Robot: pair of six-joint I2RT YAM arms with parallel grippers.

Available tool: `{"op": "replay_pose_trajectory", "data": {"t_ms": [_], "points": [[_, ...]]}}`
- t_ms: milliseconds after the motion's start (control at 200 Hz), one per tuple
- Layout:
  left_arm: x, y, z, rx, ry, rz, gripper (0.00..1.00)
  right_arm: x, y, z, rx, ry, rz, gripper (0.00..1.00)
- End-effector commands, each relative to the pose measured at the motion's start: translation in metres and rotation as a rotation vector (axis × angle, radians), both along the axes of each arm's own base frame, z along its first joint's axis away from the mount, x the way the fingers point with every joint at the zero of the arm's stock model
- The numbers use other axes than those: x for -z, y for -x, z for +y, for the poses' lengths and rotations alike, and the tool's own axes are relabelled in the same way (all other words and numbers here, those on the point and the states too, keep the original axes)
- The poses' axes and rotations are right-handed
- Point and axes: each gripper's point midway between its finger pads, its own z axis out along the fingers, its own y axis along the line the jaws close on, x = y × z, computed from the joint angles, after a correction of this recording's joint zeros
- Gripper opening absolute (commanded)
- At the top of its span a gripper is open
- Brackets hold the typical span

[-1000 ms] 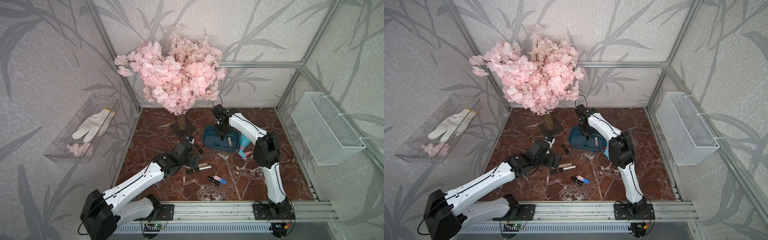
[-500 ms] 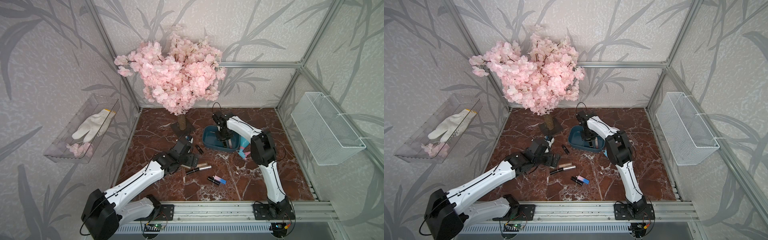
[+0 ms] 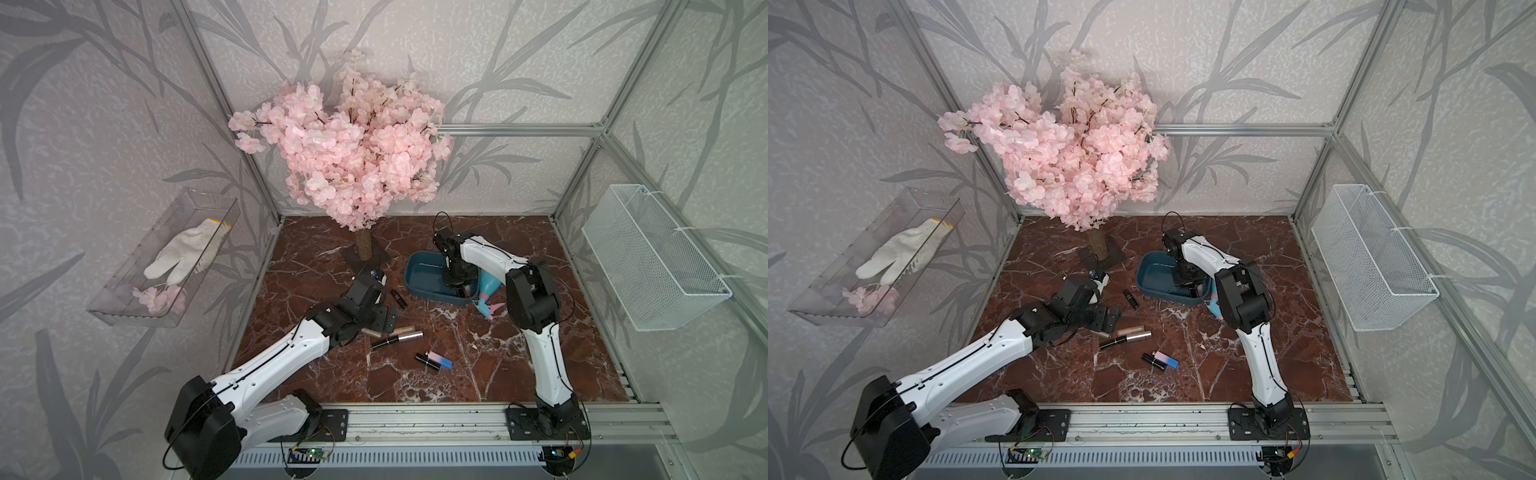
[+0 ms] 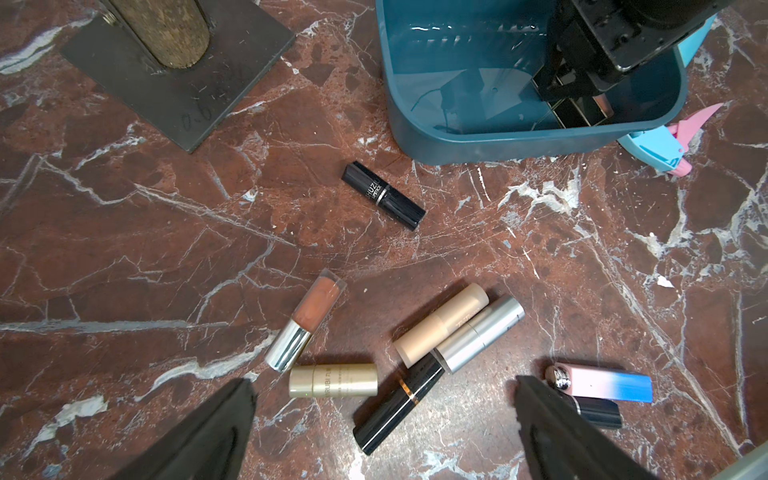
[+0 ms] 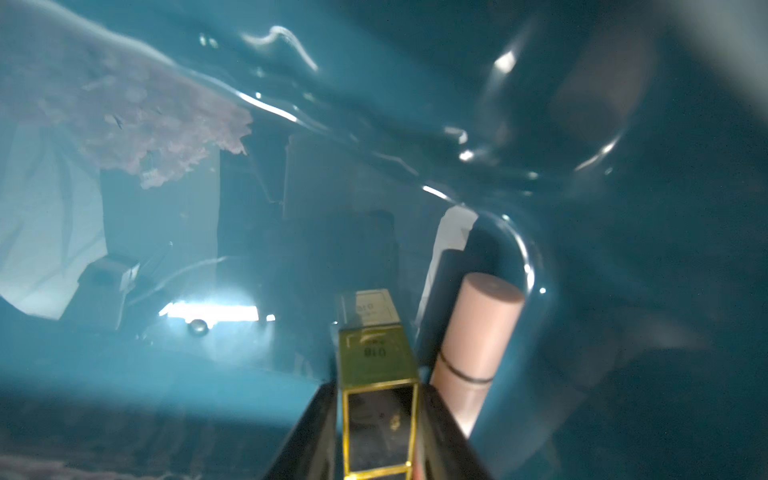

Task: Put the lipstick into the storage box
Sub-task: Place the lipstick in the storage box, then pick up the lipstick at the center of the board.

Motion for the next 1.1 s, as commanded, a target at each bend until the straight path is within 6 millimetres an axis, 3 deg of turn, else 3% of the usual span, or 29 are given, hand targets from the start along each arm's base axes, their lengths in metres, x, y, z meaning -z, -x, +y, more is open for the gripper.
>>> {"op": "replay_pose_trajectory", "data": {"t_ms": [0,195,475,605,855,1095], "points": [[-0.005,-0.002,-0.002,0.010,0.001,-0.002,1.00,-0.020,-0.003,-0.005,0.004,0.002,-0.046,0.43],[-0.007,-0.004,0.001,-0.012,-0.001,0.002,1.00,-0.041,-0.007,-0.004,0.010,-0.017,-0.088,0.46],[0.007,-0.016,0.015,-0.147,-0.011,0.121,1.00,-0.120,-0.005,0.008,0.061,-0.167,-0.225,0.57],[0.016,-0.014,0.019,-0.107,-0.076,0.158,1.00,-0.142,0.007,0.017,0.085,-0.265,-0.243,0.57],[0.054,0.006,0.036,0.061,-0.281,0.301,0.99,-0.159,0.032,0.024,0.086,-0.317,-0.246,0.57],[0.074,-0.001,0.040,0.185,-0.408,0.449,0.95,-0.165,0.041,0.023,0.092,-0.330,-0.253,0.57]]}}
